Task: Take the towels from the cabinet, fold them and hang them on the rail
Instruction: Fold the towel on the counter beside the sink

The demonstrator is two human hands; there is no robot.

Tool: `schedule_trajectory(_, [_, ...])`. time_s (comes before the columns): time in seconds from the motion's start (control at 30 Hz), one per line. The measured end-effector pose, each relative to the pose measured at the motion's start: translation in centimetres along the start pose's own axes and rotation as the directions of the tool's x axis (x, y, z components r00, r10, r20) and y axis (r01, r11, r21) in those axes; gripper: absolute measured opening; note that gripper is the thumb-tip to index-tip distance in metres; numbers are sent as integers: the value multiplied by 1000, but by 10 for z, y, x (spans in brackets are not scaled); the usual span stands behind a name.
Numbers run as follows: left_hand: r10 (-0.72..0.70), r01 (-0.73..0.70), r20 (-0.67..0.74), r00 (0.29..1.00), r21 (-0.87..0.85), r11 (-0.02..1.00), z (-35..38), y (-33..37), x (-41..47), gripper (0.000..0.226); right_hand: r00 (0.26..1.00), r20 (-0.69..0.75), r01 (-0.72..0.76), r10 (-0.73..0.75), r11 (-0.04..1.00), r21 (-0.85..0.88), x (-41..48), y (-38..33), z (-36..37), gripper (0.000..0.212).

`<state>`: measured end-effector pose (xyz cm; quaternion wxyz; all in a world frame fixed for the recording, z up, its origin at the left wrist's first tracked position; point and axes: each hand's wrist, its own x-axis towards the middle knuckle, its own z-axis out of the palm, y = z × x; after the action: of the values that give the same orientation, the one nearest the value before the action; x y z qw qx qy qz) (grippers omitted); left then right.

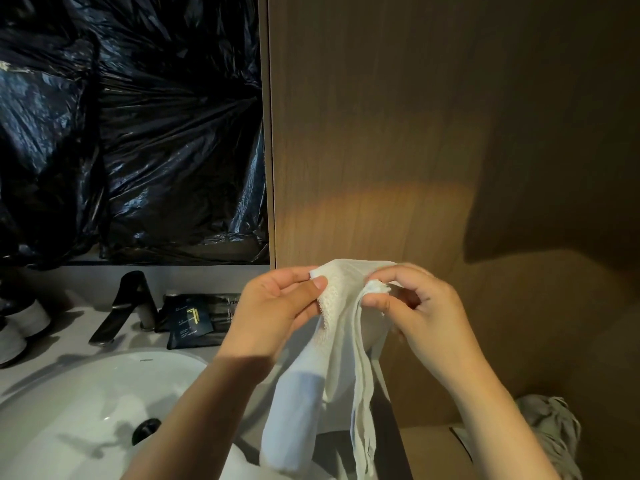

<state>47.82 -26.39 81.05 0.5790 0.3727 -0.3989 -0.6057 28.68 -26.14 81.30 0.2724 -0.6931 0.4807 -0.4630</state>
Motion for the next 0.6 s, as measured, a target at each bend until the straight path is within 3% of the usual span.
schedule_trajectory(0.2, [-33,32,-42,999,-29,999,6,1,-3,24,991,132,-46,15,971,234,-4,-10,-2,10])
schedule_trajectory(0.3, [-19,19,-51,999,7,1000,7,1,-4,25,983,182,-46,-2,964,262,0,-14,-2,11])
schedule_trajectory(0.6, [184,-201,83,979,292,935,9,2,-12,14,997,75,7,-28,965,264,1,-10,6,13])
